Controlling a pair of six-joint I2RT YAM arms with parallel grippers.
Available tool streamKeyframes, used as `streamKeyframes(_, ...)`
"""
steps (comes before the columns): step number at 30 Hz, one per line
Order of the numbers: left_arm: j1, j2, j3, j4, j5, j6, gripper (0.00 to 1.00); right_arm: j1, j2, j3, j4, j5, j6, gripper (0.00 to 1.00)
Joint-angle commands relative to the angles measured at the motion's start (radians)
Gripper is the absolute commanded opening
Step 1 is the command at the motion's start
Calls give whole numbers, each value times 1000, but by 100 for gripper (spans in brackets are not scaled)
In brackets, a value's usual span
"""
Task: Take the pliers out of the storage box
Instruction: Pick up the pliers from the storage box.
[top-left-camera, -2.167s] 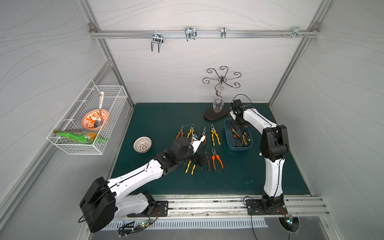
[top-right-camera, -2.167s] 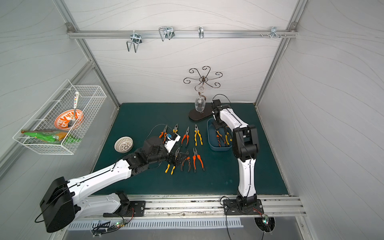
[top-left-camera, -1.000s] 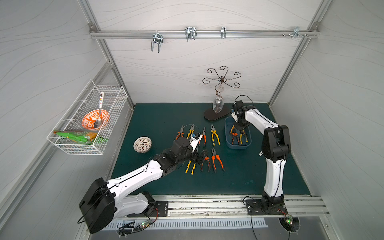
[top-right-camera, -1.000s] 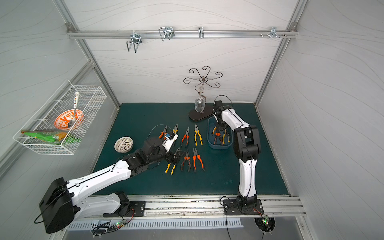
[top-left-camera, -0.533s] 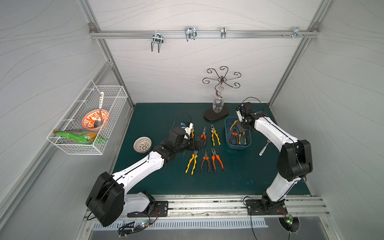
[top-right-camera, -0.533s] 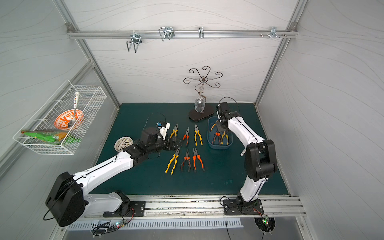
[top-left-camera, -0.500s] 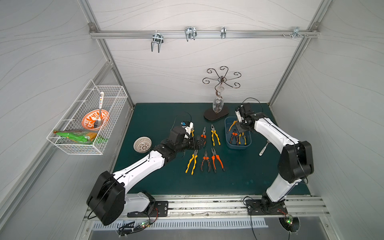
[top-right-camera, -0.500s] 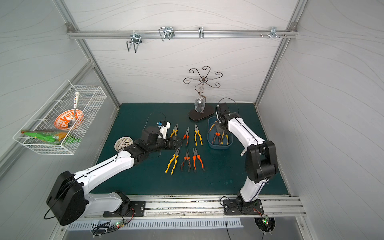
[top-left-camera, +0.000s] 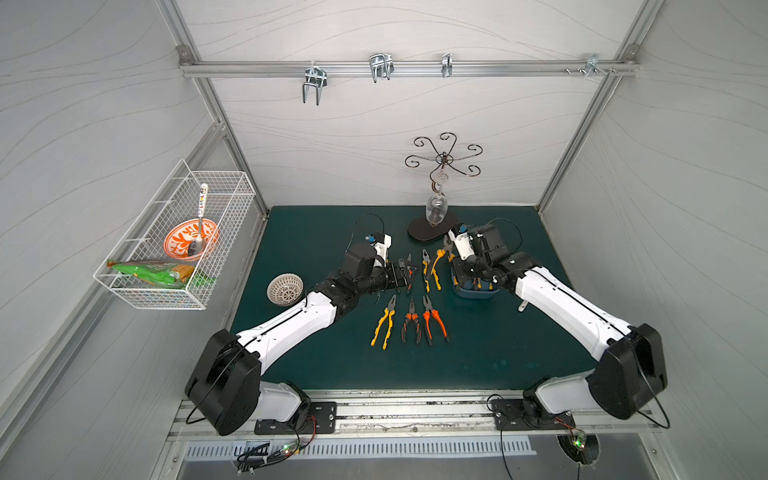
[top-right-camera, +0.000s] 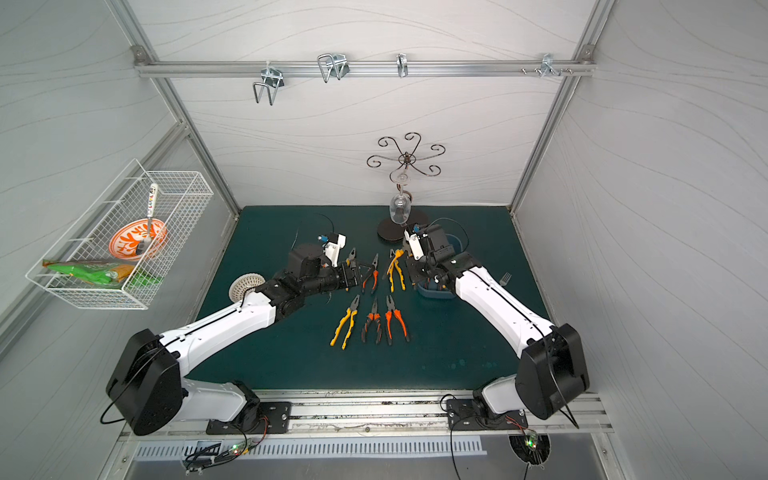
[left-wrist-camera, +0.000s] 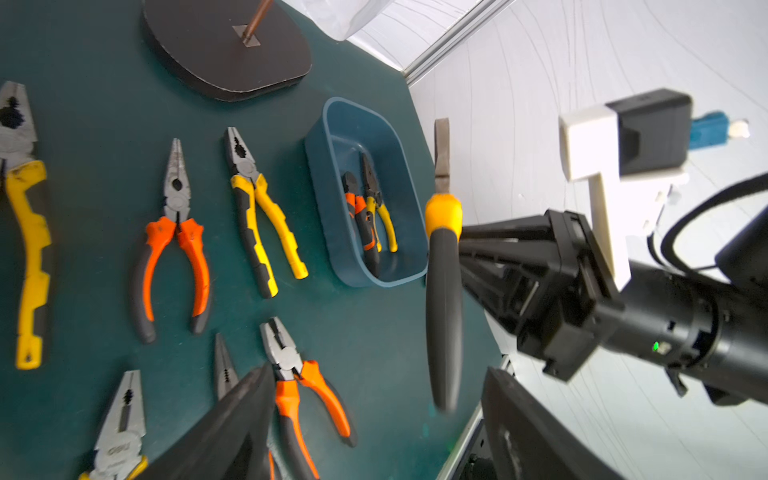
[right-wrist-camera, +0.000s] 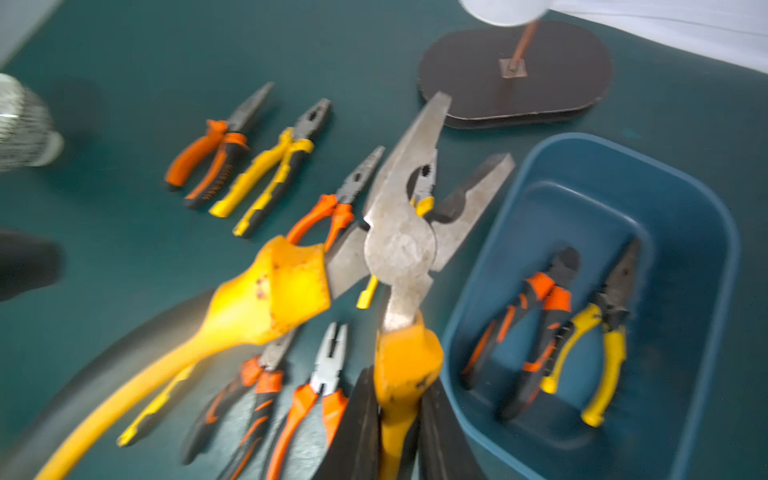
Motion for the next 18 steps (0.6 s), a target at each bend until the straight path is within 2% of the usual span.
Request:
streamKeyframes(1, 2, 32, 61, 55, 56, -40, 82, 33, -40, -6, 89, -67, 40, 0)
streamKeyframes(8, 2, 74, 104, 60, 75, -66, 75, 84, -62, -28, 105, -61, 37, 0)
streamKeyframes(11, 2, 97, 119, 66, 99, -73, 60, 95, -64, -29, 104, -74, 24, 0)
streamKeyframes(18, 0, 146, 141, 78, 130, -111, 44, 120, -72, -26, 102, -95, -18, 0)
